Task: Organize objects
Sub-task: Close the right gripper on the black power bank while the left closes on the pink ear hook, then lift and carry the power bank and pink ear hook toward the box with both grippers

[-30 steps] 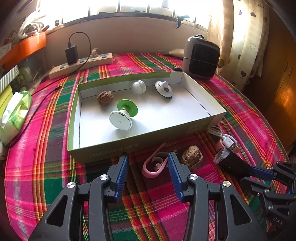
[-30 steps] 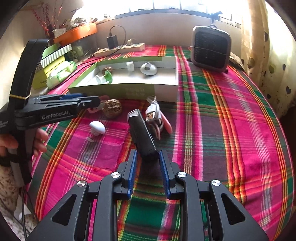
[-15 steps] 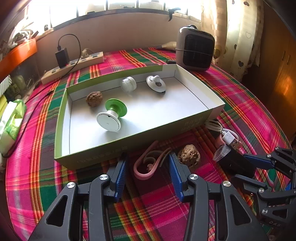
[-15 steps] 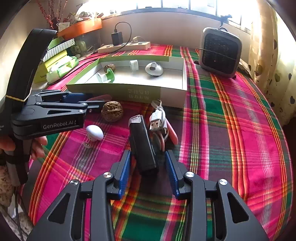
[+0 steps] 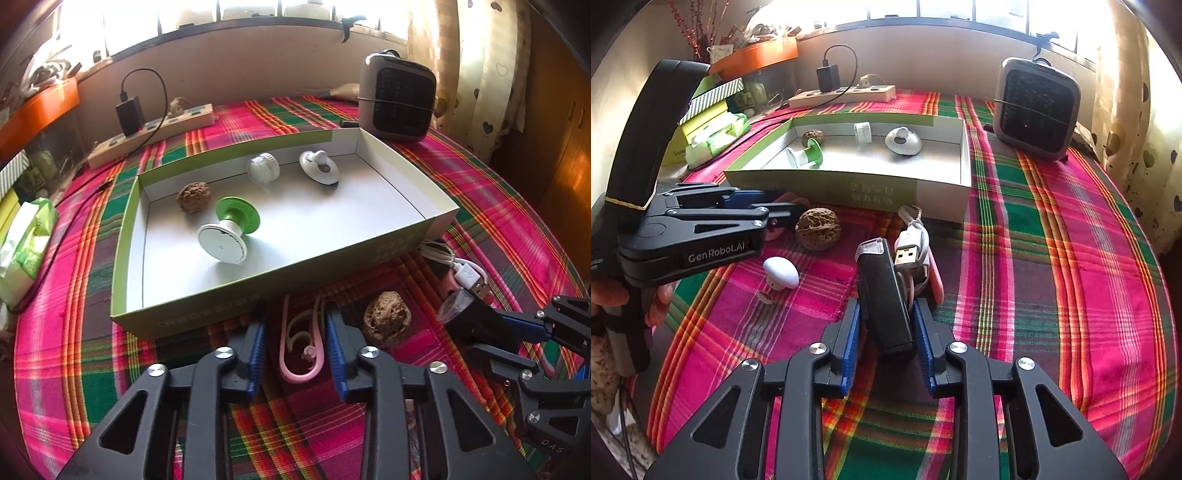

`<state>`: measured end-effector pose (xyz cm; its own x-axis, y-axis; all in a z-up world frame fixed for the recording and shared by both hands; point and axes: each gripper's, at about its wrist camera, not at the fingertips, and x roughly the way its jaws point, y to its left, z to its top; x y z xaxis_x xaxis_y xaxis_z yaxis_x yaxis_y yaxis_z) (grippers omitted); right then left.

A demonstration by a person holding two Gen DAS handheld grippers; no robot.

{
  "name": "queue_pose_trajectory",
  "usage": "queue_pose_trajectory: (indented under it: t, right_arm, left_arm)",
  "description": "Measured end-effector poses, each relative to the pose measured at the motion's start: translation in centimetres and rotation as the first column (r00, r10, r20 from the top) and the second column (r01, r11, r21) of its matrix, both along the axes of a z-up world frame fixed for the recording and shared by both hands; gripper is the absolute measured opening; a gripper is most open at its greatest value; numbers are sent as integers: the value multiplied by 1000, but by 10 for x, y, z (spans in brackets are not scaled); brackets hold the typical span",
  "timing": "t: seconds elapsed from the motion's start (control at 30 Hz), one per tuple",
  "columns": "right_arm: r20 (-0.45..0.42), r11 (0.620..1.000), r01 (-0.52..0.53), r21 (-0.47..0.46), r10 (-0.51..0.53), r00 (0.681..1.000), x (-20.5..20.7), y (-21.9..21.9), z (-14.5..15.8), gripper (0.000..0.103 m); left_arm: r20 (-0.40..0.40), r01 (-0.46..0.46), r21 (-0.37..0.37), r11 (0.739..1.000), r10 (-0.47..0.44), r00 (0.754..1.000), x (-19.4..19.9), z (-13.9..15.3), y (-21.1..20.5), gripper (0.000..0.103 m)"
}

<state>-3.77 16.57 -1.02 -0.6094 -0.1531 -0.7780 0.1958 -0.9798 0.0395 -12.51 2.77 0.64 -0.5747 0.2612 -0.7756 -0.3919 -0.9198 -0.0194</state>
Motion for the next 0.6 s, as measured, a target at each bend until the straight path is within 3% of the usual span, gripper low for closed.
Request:
queue_pose_trajectory:
  t: [0.33, 0.43, 0.6]
  right_arm:
    - [11, 1000, 19, -14, -18, 1000, 13, 8, 0, 30]
    - [-1, 1000, 26, 15, -26, 1000, 18, 9, 1, 40]
    - [-29, 1000, 19, -1, -19, 999, 24, 9, 4, 40]
  left_arm:
    - [6, -15, 25, 1000, 14, 1000, 6, 0, -6, 22]
    - [8, -16, 31, 999, 16, 1000, 8, 0, -8, 22]
    - [10, -17, 35, 999, 16, 1000, 10, 0, -9, 22]
